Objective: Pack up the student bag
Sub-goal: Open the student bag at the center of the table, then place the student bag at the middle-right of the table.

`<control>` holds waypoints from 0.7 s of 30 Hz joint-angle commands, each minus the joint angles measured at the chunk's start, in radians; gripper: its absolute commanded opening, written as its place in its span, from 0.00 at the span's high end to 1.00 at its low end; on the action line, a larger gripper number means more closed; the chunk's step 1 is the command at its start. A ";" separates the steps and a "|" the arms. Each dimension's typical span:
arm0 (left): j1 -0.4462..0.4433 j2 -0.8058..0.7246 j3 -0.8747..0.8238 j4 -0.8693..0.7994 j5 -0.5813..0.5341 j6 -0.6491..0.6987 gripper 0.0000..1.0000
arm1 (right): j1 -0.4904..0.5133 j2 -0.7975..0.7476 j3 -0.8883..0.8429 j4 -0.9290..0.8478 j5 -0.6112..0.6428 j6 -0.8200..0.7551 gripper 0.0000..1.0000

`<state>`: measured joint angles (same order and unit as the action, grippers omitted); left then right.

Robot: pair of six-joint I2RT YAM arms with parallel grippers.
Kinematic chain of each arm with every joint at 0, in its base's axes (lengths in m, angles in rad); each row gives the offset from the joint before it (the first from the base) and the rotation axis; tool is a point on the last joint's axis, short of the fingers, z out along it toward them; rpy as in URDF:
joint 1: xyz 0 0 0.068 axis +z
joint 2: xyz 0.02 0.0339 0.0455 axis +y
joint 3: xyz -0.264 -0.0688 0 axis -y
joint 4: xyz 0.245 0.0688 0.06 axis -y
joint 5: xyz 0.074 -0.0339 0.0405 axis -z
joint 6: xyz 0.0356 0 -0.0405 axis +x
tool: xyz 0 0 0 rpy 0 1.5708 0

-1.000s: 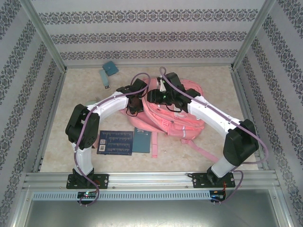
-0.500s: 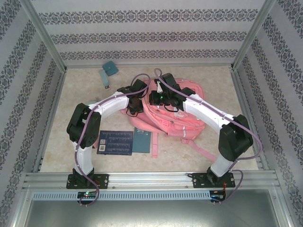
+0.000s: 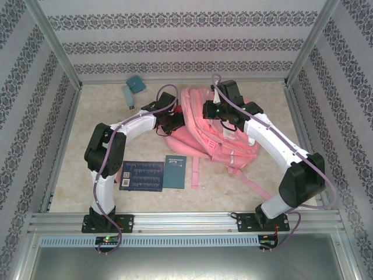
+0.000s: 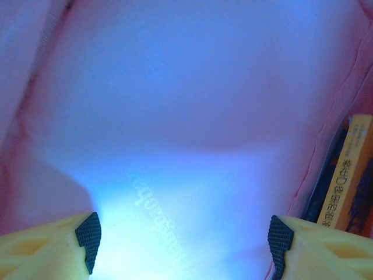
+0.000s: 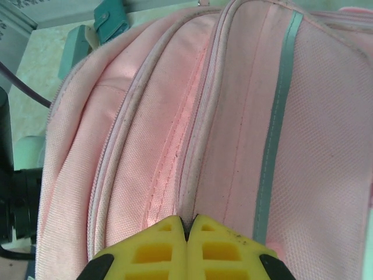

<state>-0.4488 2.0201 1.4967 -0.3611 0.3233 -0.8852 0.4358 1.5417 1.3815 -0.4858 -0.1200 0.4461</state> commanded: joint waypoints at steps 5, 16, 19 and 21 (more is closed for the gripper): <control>0.043 -0.017 0.035 0.107 -0.001 -0.103 0.22 | -0.043 -0.027 0.008 -0.060 0.103 -0.097 1.00; 0.147 -0.290 -0.255 0.514 0.064 -0.299 0.21 | -0.024 0.010 -0.048 -0.029 0.134 -0.181 1.00; 0.164 -0.353 -0.257 0.372 0.053 -0.225 0.20 | -0.008 0.034 -0.048 -0.031 0.191 -0.246 1.00; 0.168 -0.396 -0.267 0.279 0.032 -0.162 0.20 | -0.008 0.050 -0.042 -0.027 0.233 -0.287 1.00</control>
<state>-0.2798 1.6840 1.2488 0.0055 0.3626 -1.1122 0.4278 1.5703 1.3468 -0.5087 -0.0162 0.2554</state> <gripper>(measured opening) 0.796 0.065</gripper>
